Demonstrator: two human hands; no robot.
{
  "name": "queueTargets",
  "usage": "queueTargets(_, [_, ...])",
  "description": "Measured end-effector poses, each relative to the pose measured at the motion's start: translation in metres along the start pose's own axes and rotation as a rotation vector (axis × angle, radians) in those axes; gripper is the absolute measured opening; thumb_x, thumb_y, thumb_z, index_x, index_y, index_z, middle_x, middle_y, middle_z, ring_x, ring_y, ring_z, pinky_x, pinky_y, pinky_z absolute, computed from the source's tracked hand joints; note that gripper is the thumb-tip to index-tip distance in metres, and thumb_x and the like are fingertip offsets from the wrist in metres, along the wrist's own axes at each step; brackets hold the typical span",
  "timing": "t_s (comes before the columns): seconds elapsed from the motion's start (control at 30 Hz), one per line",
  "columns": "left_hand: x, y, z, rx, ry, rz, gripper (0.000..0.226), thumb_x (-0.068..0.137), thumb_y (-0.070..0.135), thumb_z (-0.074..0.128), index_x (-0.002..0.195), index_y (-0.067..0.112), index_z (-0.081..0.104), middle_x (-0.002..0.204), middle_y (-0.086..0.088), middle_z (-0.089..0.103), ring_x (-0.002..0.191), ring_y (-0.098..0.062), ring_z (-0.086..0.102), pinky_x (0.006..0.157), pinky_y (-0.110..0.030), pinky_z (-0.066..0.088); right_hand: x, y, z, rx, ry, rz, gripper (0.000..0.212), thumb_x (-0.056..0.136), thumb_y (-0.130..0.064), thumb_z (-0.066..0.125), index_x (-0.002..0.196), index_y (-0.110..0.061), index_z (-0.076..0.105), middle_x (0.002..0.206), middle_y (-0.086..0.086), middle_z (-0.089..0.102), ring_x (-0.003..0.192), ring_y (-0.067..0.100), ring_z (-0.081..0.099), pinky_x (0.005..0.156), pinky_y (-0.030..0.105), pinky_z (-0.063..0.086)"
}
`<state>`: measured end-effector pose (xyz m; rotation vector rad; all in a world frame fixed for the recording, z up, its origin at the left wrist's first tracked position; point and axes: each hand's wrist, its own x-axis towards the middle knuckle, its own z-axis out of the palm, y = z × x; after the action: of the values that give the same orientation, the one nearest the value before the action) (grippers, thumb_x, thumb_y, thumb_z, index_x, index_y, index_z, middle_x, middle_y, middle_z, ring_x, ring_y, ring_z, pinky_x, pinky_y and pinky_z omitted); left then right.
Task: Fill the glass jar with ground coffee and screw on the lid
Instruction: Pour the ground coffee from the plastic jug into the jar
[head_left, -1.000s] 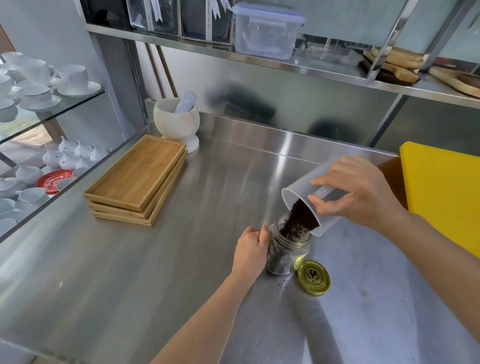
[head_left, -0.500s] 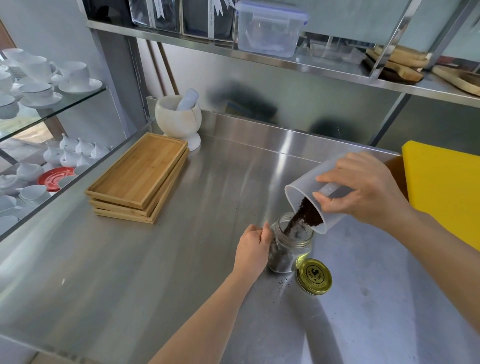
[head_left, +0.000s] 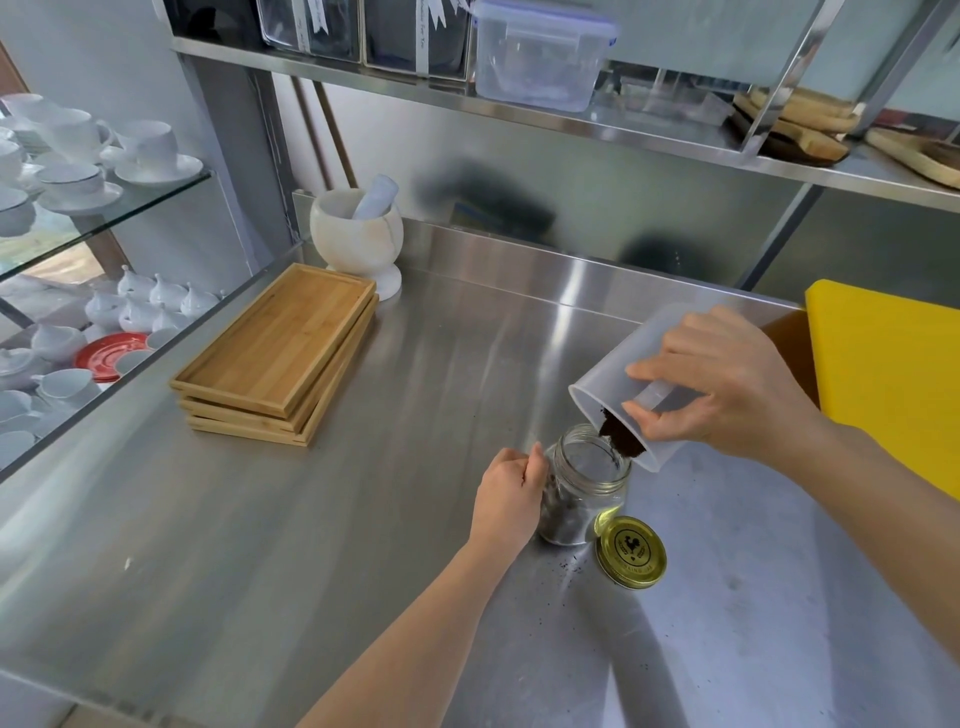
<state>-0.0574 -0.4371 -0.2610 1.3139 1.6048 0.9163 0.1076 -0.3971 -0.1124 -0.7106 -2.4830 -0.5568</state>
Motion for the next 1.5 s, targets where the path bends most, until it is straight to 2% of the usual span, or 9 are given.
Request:
queueTargets(0.23, [0.0003, -0.0013, 0.0012, 0.0, 0.005, -0.001, 0.058, 0.098, 0.034, 0.034, 0.044, 0.014, 0.035, 0.09, -0.001, 0.049, 0.062, -0.006, 0.045, 0.07, -0.027, 0.03, 0.0008, 0.0005, 0.0006, 0.008, 0.003, 0.02, 0.036, 0.074, -0.036, 0.057, 0.068, -0.004, 0.071, 0.055, 0.01, 0.056, 0.05, 0.027, 0.046, 0.055, 0.028, 0.029])
queueTargets(0.33, [0.0001, -0.0014, 0.0012, 0.004, 0.003, 0.003, 0.059, 0.098, 0.034, 0.034, 0.043, 0.014, 0.035, 0.09, -0.001, 0.049, 0.062, -0.006, 0.045, 0.07, -0.026, 0.03, -0.0002, 0.0008, 0.0007, 0.02, 0.006, 0.028, 0.035, 0.074, -0.036, 0.057, 0.069, -0.004, 0.071, 0.055, 0.01, 0.055, 0.053, 0.022, 0.04, 0.055, 0.028, 0.028])
queueTargets(0.4, [0.0, -0.0011, 0.0011, 0.01, 0.004, 0.005, 0.058, 0.098, 0.034, 0.034, 0.043, 0.014, 0.036, 0.09, -0.001, 0.049, 0.064, -0.007, 0.045, 0.07, -0.026, 0.029, -0.0012, 0.0022, 0.0009, 0.014, 0.002, 0.038, 0.036, 0.075, -0.037, 0.057, 0.069, -0.004, 0.071, 0.055, 0.01, 0.055, 0.056, 0.02, 0.039, 0.057, 0.028, 0.027])
queueTargets(0.47, [0.0004, -0.0008, 0.001, 0.01, 0.012, 0.005, 0.059, 0.098, 0.033, 0.034, 0.043, 0.014, 0.036, 0.09, -0.001, 0.049, 0.066, -0.011, 0.045, 0.07, -0.026, 0.03, -0.002, 0.004, 0.0004, 0.009, 0.009, 0.05, 0.036, 0.076, -0.037, 0.057, 0.069, -0.004, 0.07, 0.055, 0.011, 0.054, 0.054, 0.025, 0.044, 0.057, 0.028, 0.029])
queueTargets(0.6, [0.0008, -0.0013, 0.0012, 0.016, 0.012, 0.003, 0.058, 0.098, 0.034, 0.034, 0.043, 0.015, 0.037, 0.091, -0.003, 0.05, 0.072, -0.017, 0.047, 0.072, -0.026, 0.031, -0.0014, 0.006, -0.003, 0.001, 0.022, 0.061, 0.037, 0.075, -0.037, 0.058, 0.07, -0.002, 0.07, 0.057, 0.013, 0.057, 0.053, 0.03, 0.05, 0.053, 0.033, 0.04])
queueTargets(0.83, [0.0007, 0.0001, 0.0011, 0.028, 0.013, 0.004, 0.058, 0.099, 0.033, 0.034, 0.043, 0.015, 0.034, 0.091, -0.004, 0.049, 0.069, -0.018, 0.046, 0.07, -0.027, 0.031, 0.0018, 0.0066, -0.0044, 0.023, 0.037, 0.041, 0.044, 0.083, -0.042, 0.052, 0.071, -0.004, 0.07, 0.058, 0.013, 0.057, 0.054, 0.029, 0.048, 0.052, 0.034, 0.038])
queueTargets(1.0, [0.0004, -0.0006, 0.0015, 0.028, 0.014, 0.01, 0.058, 0.098, 0.034, 0.034, 0.043, 0.016, 0.034, 0.092, -0.004, 0.05, 0.071, -0.017, 0.047, 0.07, -0.027, 0.031, 0.0028, 0.0027, -0.0038, 0.016, 0.018, 0.039, 0.037, 0.076, -0.037, 0.056, 0.07, -0.004, 0.071, 0.059, 0.012, 0.06, 0.054, 0.03, 0.05, 0.051, 0.035, 0.042])
queueTargets(1.2, [0.0002, -0.0002, 0.0009, 0.016, 0.013, 0.004, 0.059, 0.098, 0.034, 0.034, 0.042, 0.016, 0.034, 0.091, -0.004, 0.051, 0.071, -0.017, 0.047, 0.071, -0.028, 0.031, 0.0024, 0.0046, -0.0021, 0.005, 0.011, 0.021, 0.035, 0.076, -0.036, 0.057, 0.068, -0.004, 0.07, 0.057, 0.011, 0.056, 0.053, 0.028, 0.047, 0.055, 0.03, 0.032])
queueTargets(1.5, [0.0007, -0.0014, 0.0013, 0.024, 0.011, 0.003, 0.059, 0.098, 0.035, 0.033, 0.043, 0.015, 0.035, 0.091, -0.004, 0.051, 0.073, -0.018, 0.047, 0.07, -0.028, 0.03, 0.0028, 0.0063, -0.0025, -0.01, 0.013, 0.033, 0.038, 0.077, -0.038, 0.056, 0.069, -0.004, 0.07, 0.056, 0.012, 0.055, 0.053, 0.029, 0.047, 0.053, 0.031, 0.033])
